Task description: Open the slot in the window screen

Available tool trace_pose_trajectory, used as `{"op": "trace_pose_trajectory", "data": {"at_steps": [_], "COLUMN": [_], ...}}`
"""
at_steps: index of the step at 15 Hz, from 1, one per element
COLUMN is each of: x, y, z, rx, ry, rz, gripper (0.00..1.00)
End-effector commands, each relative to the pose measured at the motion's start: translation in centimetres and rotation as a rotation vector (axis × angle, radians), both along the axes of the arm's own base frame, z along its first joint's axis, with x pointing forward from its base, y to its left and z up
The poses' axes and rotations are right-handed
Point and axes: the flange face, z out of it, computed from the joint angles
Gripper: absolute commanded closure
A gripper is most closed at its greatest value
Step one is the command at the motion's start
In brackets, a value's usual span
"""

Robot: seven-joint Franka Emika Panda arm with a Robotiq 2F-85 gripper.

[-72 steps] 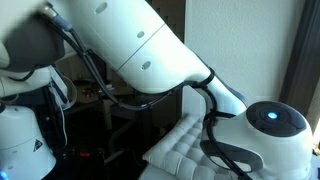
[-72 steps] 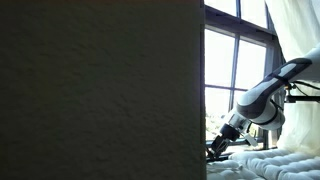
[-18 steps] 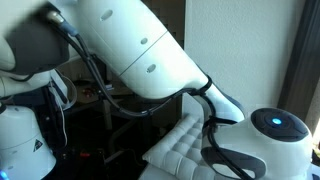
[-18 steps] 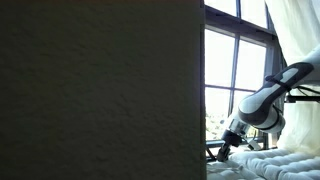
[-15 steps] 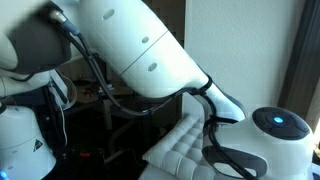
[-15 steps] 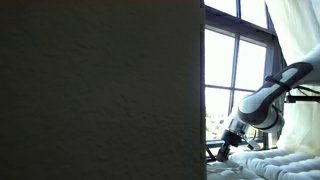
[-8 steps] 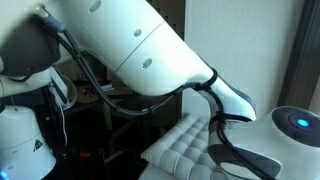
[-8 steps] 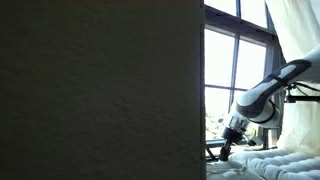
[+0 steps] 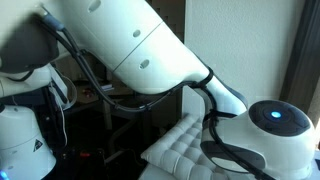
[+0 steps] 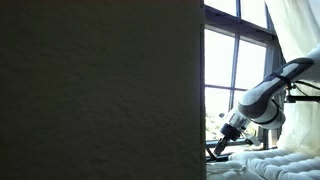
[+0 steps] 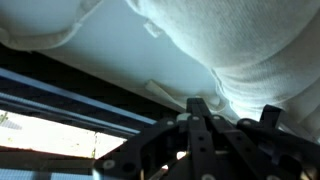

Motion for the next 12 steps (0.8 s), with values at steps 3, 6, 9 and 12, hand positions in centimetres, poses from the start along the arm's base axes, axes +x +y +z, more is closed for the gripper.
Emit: {"op": "trace_pose_trajectory", "data": {"at_steps": [3, 6, 9, 12], "x": [-1.5, -2.0, -2.5, -2.9], "y": [1.0, 1.2, 1.5, 1.3], "z": [1.6, 1.6, 1.5, 1.4], "rx": [-0.001, 0.014, 0.078, 0.115], "ry": [-0.096, -0.076, -0.016, 0.022], "rz": [-0.028, -0.008, 0.073, 0.102], "gripper": [1.00, 1.00, 1.00, 1.00]}}
